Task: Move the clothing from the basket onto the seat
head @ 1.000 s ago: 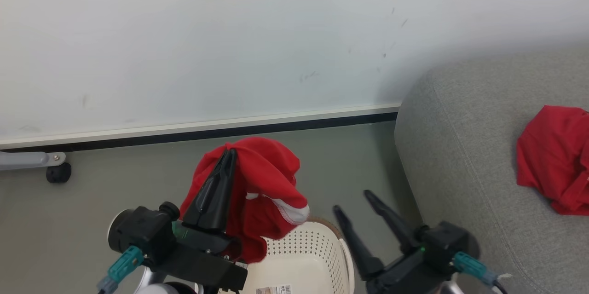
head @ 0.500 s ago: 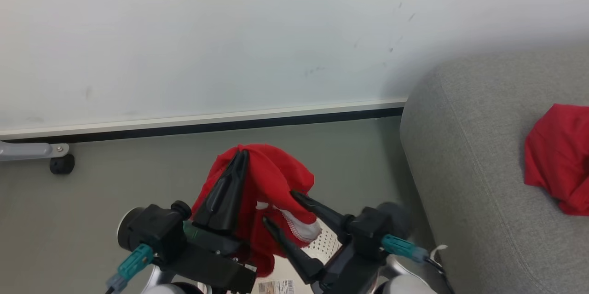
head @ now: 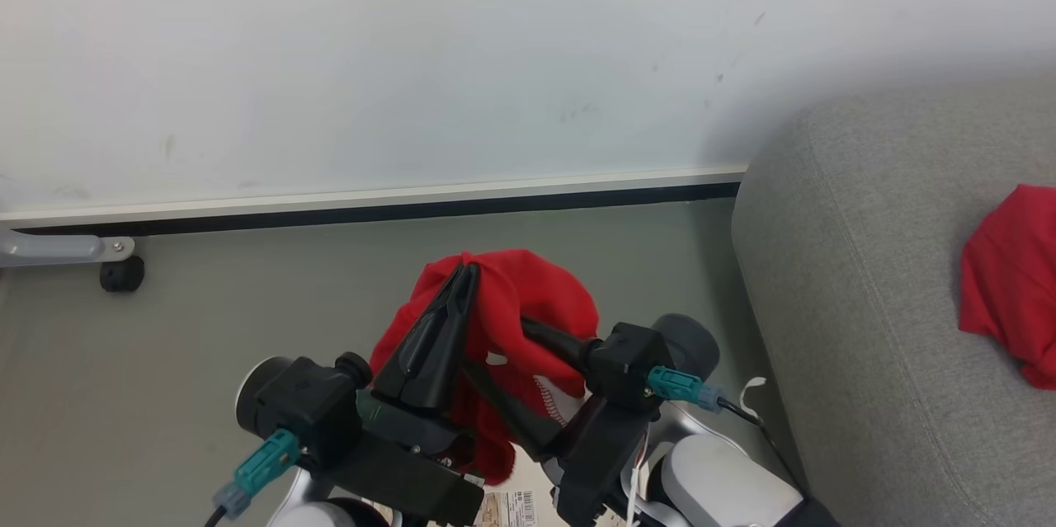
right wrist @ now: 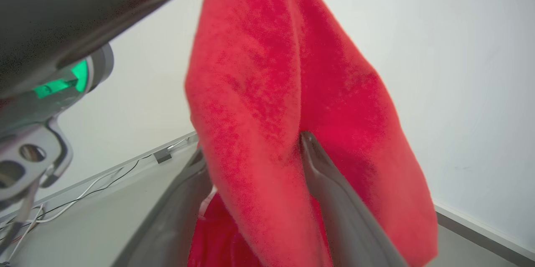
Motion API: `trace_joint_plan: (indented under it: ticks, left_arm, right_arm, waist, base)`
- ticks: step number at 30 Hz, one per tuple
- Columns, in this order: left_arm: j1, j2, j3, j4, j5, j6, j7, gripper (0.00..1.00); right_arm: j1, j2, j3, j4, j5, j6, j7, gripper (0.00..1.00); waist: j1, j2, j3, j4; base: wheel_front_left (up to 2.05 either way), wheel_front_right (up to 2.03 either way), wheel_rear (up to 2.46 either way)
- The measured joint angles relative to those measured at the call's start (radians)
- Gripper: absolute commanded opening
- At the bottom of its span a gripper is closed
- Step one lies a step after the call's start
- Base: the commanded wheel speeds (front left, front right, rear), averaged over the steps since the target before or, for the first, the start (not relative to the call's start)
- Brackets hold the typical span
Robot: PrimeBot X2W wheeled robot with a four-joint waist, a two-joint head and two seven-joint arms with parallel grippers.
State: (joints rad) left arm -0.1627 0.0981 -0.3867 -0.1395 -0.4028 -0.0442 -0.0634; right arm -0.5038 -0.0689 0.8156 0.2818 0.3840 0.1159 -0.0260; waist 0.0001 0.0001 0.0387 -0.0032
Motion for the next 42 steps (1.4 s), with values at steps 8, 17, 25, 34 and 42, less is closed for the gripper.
trace_joint_plan:
  ticks: [8, 17, 25, 34, 42]
  left_arm:
    - [-0.014, -0.002, -0.004, -0.007, 0.000, 0.000, 0.000, 0.00]
    - [-0.014, 0.004, -0.013, -0.007, 0.001, -0.002, 0.009, 0.45]
    - [-0.009, 0.026, -0.049, -0.007, 0.035, -0.010, 0.035, 1.00]
    - [0.012, 0.048, -0.099, -0.007, 0.057, -0.026, 0.062, 1.00]
    - [0.028, 0.069, -0.113, -0.002, 0.088, -0.027, 0.081, 1.00]
  right_arm:
    - [-0.051, 0.001, 0.052, 0.024, 0.078, -0.002, -0.059, 0.00]
    - [-0.092, 0.001, 0.056, 0.057, 0.137, -0.020, -0.136, 0.00]
    - [-0.113, 0.001, -0.020, 0.119, 0.146, -0.030, -0.175, 0.00]
    - [-0.151, -0.016, -0.096, 0.166, 0.172, -0.045, -0.197, 0.00]
    - [-0.183, -0.036, -0.135, 0.200, 0.172, -0.047, -0.207, 0.00]
  waist:
    - [0.0000, 0.0000, 0.005, 0.006]
    - [0.0000, 0.0000, 0.006, 0.002]
    - [0.0000, 0.0000, 0.009, -0.010]
    - [0.0000, 0.0000, 0.025, -0.038]
    - [0.0000, 0.0000, 0.048, -0.072]
  base:
    - [0.00, 0.00, 0.00]
    - [0.00, 0.00, 0.00]
    - [0.00, 0.00, 0.00]
    - [0.00, 0.00, 0.00]
    - [0.00, 0.00, 0.00]
